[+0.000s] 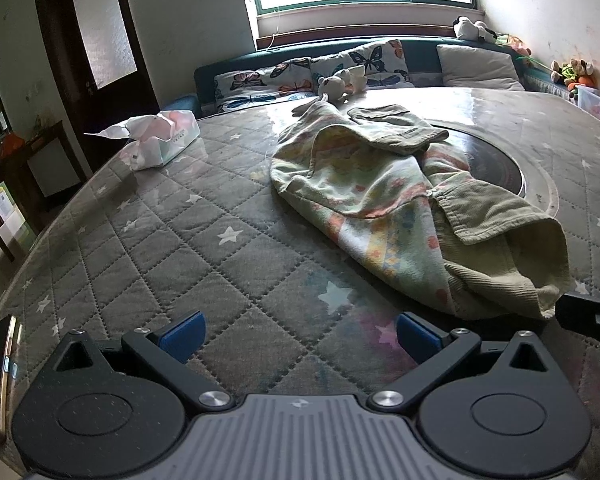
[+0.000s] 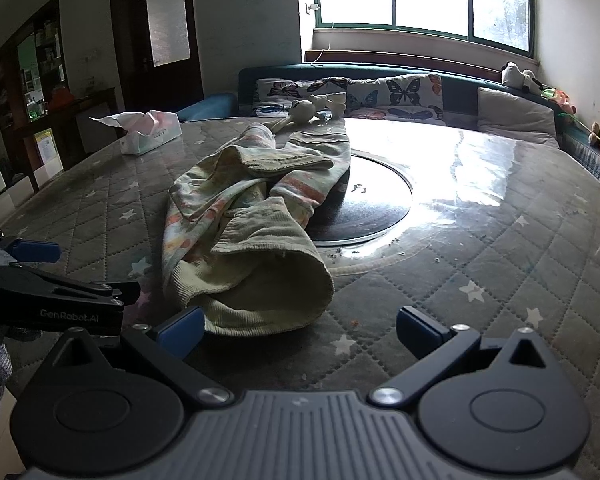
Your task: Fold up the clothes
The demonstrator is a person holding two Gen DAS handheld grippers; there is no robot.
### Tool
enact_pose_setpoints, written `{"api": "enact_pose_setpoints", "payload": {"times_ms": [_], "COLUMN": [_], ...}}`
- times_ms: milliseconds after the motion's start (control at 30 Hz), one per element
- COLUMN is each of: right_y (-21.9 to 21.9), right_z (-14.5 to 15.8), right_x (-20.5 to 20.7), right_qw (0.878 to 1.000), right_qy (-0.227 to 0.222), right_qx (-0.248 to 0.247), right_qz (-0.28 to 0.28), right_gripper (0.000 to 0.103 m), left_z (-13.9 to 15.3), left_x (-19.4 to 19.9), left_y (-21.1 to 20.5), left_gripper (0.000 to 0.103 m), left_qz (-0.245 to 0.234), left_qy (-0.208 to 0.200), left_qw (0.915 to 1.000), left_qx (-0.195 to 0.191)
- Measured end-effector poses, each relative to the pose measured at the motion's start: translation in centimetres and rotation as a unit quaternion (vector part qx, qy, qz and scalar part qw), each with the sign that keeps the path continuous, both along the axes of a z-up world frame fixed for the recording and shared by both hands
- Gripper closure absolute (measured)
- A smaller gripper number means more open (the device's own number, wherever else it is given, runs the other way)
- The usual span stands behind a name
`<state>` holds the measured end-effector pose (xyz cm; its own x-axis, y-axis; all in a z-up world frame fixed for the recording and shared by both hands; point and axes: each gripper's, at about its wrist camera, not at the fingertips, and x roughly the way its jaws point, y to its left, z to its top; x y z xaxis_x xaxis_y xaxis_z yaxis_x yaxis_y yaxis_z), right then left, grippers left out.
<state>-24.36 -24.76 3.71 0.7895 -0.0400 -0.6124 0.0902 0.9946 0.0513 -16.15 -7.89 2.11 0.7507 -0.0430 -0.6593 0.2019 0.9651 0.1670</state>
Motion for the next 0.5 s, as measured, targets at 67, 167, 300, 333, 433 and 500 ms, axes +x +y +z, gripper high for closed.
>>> {"api": "enact_pose_setpoints", "payload": {"times_ms": [67,167,300,333,433,500], "right_y": [-0.01,-0.07,0.0,0.05,0.19,0.26], "right_z": [-0.01,0.03,0.05,0.06,0.19,0.24], "right_x": [0.04,0.04,0.16,0.2,0.36,0.48], "right_qw": [1.0,1.0,1.0,1.0,1.0,1.0], "right_qy": [0.0,-0.001,-0.001,-0.001,-0.001,-0.001], "right_qx": [0.001,0.002,0.002,0.002,0.001,0.0], "right_qz": [-0.001,-0.001,0.002,0.003,0.007,0.009], "right_gripper": [0.0,0.0,0.0,0.0,0.0,0.001], "left_z": [-0.01,-0.03,0.0,0.03,0.14,0.23], "left_x": [0.01,0.04,0.09,0.12,0.24,0.31], "left_y": [-0.04,-0.08,-0.06,-0.04,-0.01,0.02], "left_gripper": [0.0,0.0,0.0,0.0,0.0,0.0], "left_qz": [0.0,-0.001,0.0,0.0,0.0,0.0], "left_qy": [0.0,0.0,-0.001,-0.001,-0.002,-0.002], "left_qw": [1.0,1.0,1.0,1.0,1.0,1.0], "left_qx": [0.0,0.001,0.0,0.0,-0.002,-0.003]}}
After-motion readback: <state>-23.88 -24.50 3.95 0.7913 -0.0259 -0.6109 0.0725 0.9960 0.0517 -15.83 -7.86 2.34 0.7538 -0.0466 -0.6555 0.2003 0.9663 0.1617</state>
